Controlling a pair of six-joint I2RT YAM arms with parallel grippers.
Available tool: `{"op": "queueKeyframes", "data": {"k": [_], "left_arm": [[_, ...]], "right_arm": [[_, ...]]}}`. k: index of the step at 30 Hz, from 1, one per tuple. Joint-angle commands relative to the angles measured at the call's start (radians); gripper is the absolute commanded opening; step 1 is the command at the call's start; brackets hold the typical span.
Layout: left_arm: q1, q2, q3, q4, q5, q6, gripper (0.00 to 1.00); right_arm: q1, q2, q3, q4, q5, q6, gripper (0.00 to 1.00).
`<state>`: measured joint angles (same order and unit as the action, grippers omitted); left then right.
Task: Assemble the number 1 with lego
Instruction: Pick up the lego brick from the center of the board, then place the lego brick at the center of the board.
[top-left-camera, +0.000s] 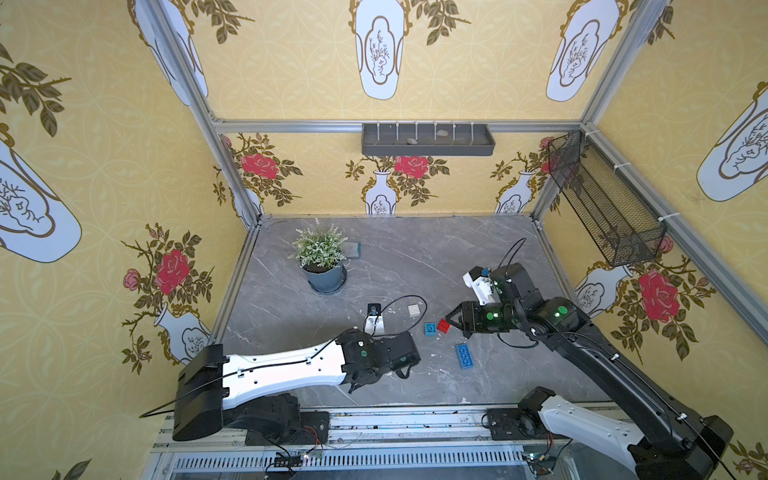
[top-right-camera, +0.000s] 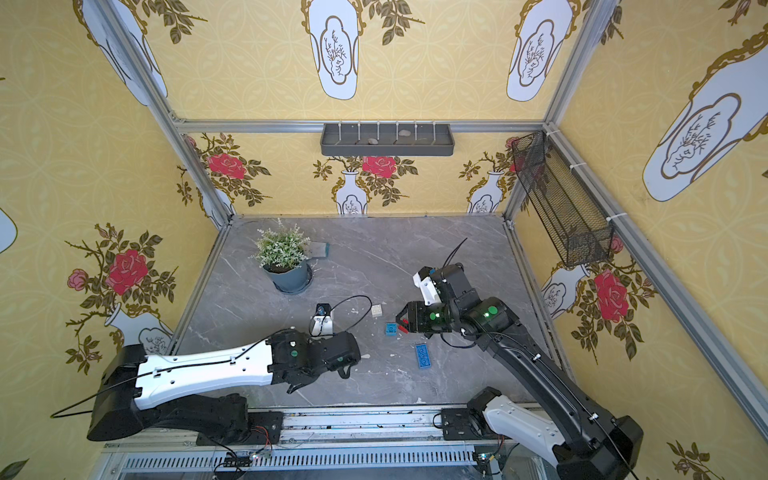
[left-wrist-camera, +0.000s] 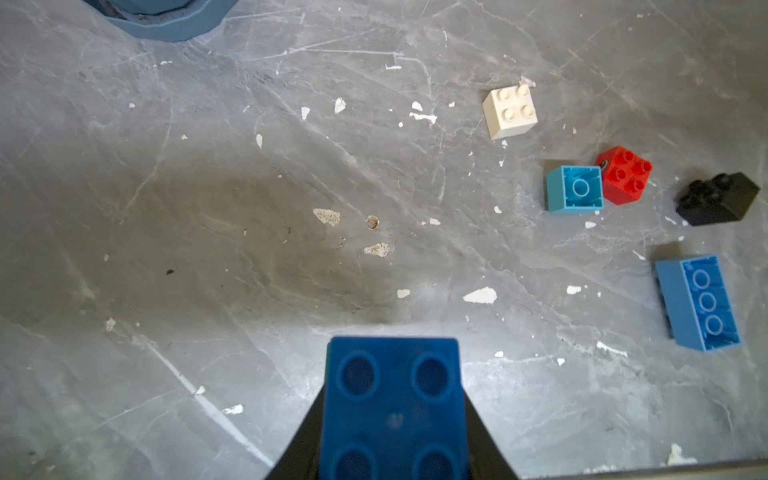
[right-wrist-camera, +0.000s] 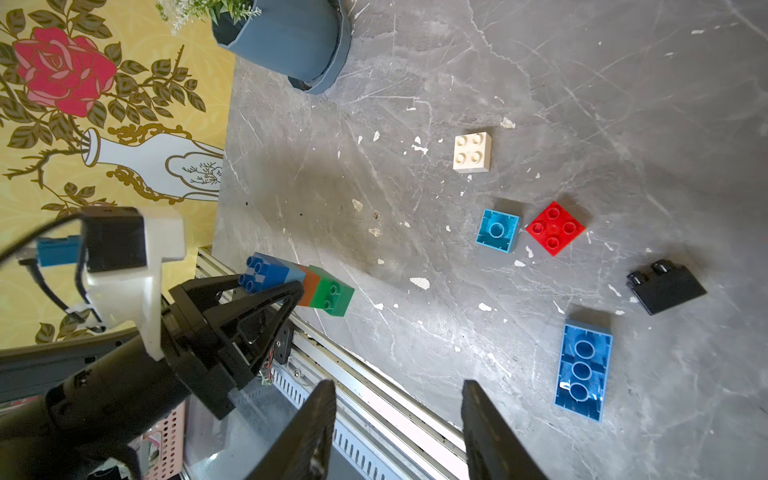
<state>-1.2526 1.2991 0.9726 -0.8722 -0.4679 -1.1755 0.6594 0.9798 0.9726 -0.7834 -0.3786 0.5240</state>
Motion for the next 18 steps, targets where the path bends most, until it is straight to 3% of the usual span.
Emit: {"op": "queueKeyframes", "data": {"k": [1,10,18], "left_arm": [[0.095,-0.04,0.011,-0.063,0.174,0.235,0.19],[0.398,-0.012,0.107,-0.161,0.463,0.596,0.21],[0.537,0.143,0.202,-0.233,0.613,0.804,0.19]], "right_arm": [[-0.002,-0.004,-0.01,0.043,0.029,0.022,0.51],[-0.003,0.007,-0.035,0.106,0.074,0.065,0.51],[-0.004,0.01,-0.054,0.151,0.111,0.106,0.51]]}}
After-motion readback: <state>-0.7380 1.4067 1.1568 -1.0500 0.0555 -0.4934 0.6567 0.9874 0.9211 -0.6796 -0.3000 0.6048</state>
